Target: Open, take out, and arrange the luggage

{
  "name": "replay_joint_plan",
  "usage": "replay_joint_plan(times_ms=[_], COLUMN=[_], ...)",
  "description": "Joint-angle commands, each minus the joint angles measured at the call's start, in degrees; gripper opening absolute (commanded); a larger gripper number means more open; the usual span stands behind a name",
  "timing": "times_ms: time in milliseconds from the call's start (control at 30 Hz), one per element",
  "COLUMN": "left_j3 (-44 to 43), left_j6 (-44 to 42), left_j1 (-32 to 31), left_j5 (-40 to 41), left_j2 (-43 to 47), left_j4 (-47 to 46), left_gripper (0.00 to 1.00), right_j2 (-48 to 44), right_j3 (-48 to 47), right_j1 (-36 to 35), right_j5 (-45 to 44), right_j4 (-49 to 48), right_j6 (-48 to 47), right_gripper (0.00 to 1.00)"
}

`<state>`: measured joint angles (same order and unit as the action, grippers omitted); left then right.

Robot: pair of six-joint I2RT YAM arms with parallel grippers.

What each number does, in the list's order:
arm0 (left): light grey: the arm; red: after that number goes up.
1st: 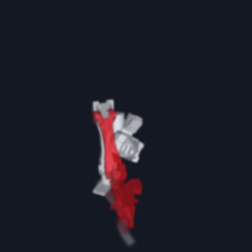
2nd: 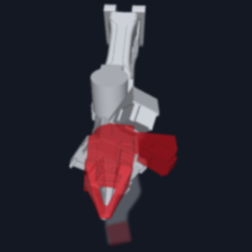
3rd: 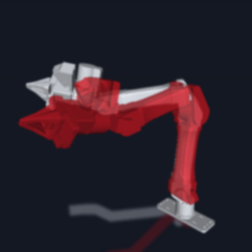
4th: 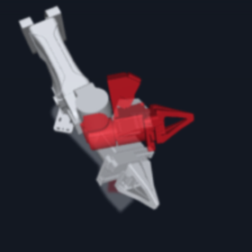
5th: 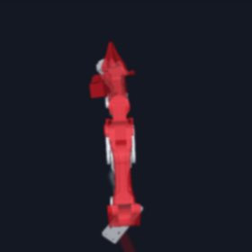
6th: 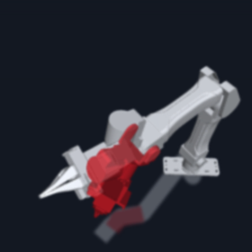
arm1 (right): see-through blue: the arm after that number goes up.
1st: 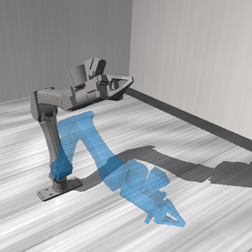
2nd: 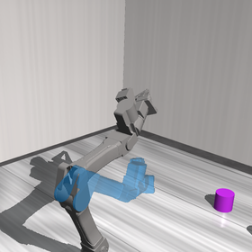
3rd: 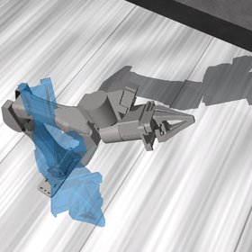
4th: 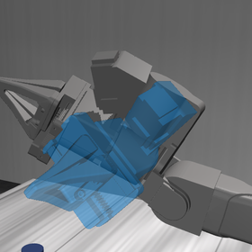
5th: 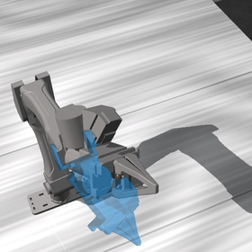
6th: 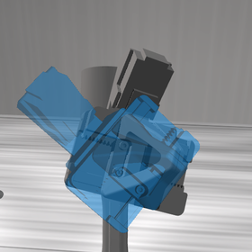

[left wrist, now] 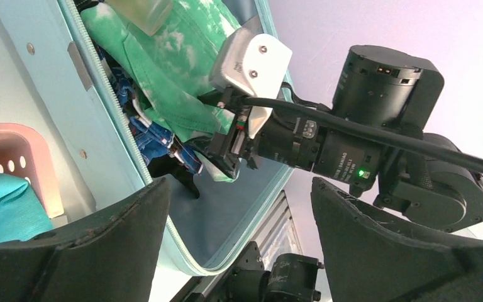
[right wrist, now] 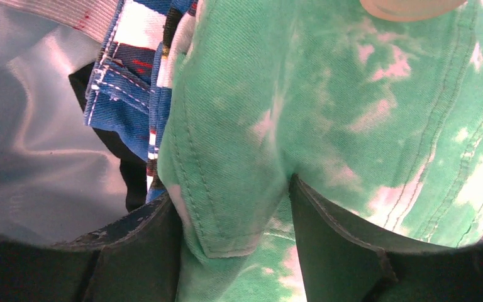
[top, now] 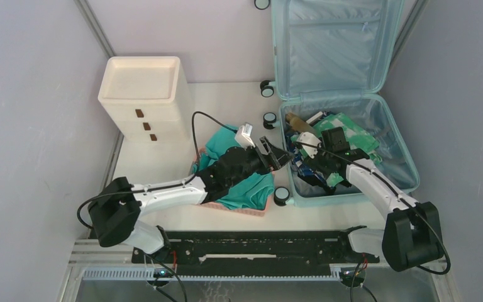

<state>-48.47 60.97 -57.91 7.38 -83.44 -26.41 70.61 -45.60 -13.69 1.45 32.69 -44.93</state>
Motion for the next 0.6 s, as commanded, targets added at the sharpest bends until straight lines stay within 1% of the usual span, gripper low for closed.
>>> replay_joint_plan(times_ms=[0,33,133,233,300,333,367,467,567], left_j3=[1.6,1.8,2.4,2.5,2.4,2.4,2.2,1.7,0.5], left_j6=[-1.5,-1.5,-1.2,-0.9,-0.4,-0.2,0.0,0.9,2.3], left_j1=[-0.1,-0.2,-0.3,-0.6,-0.8,-0.9,-0.9,-1.1,-1.1], left_j5=[1.1,1.2,1.2,1.0,0.8,0.6,0.4,0.0,-0.4], left_j2=[2.9,3.0,3.3,2.9,2.7,2.4,2.1,1.2,-0.3], left_j4=[-2.1,-2.1,-2.5,-3.0,-3.5,-3.8,-4.1,-5.1,-6.1], left_gripper=[0.86,0.86,0.86,0.86,0.86,0.86,0.86,0.86,0.86], right_j2=[3.4,3.8,3.9,2.1,0.4,-0.5,-1.4,-3.9,-5.4], right_j3=[2.5,2.6,2.6,2.0,1.0,0.1,-1.1,-4.7,-7.4], right_j1=[-1.4,-1.4,-0.9,0.1,1.3,2.1,3.1,5.7,7.7], right_j5=[-5.2,-5.2,-5.0,-3.4,-2.2,0.2,2.3,9.7,14.5], right_j4=[-6.6,-6.9,-6.6,-5.2,-3.6,-2.3,-0.6,4.6,8.0], right_j6=[-0.8,-0.9,-1.1,-1.1,-0.8,-0.7,-0.4,0.4,1.0], right_gripper=[0.64,0.61,0.38,0.18,0.08,0.04,0.00,0.00,0.00])
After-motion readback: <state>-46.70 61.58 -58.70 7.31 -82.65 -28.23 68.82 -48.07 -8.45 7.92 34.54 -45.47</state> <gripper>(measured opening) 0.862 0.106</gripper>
